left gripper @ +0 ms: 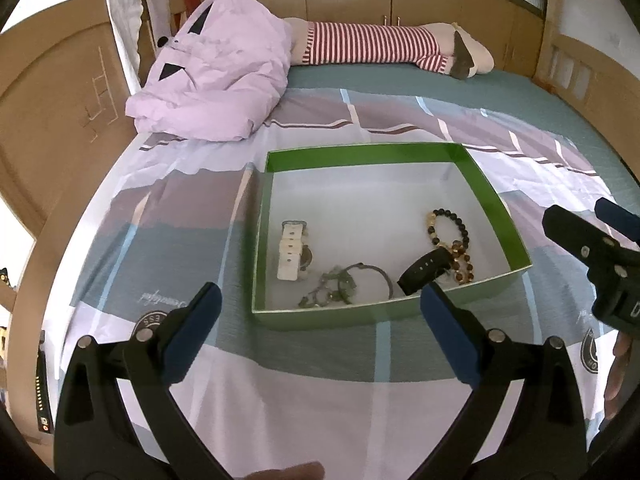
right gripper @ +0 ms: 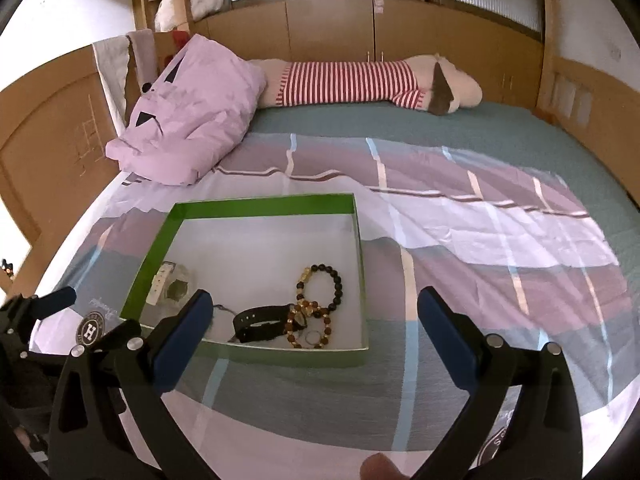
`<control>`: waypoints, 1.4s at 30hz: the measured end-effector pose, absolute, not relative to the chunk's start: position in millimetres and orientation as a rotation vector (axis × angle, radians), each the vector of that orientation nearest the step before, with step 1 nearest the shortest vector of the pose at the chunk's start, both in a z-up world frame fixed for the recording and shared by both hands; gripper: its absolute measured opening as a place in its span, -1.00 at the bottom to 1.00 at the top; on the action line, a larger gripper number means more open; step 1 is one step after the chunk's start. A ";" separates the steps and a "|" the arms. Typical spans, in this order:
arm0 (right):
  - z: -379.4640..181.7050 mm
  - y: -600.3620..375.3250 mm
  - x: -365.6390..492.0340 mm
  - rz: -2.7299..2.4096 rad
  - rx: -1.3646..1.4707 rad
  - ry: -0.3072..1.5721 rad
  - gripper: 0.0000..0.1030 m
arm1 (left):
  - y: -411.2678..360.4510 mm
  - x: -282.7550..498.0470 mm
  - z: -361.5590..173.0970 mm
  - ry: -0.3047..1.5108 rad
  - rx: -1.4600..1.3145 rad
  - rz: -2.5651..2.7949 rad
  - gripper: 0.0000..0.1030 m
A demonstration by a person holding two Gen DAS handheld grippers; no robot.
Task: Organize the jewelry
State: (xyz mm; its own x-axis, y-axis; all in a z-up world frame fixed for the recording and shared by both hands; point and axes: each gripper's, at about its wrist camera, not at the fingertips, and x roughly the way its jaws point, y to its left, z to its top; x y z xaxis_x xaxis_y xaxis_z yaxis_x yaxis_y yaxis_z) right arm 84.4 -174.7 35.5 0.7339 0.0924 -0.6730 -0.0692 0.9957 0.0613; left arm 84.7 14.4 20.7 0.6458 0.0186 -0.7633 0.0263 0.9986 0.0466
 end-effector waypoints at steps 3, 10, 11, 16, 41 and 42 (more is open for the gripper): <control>35.9 -173.1 83.5 0.089 0.028 0.742 0.97 | 15.5 83.8 21.8 0.869 0.046 -0.003 0.95; 32.5 -168.7 82.2 0.093 0.012 0.749 0.97 | 14.3 82.7 22.3 0.866 0.049 0.001 0.95; 32.4 -167.7 81.5 0.092 0.009 0.750 0.97 | 13.6 82.5 22.3 0.866 0.051 -0.001 0.95; 30.2 -165.0 81.6 0.093 -0.003 0.755 0.97 | 10.5 81.6 21.7 0.867 0.058 -0.003 0.95; 31.6 -160.7 80.0 0.097 -0.016 0.751 0.97 | 10.4 81.3 20.6 0.867 0.050 -0.001 0.95; 31.9 -160.4 80.0 0.097 -0.016 0.751 0.97 | 10.3 81.3 20.5 0.867 0.050 -0.002 0.95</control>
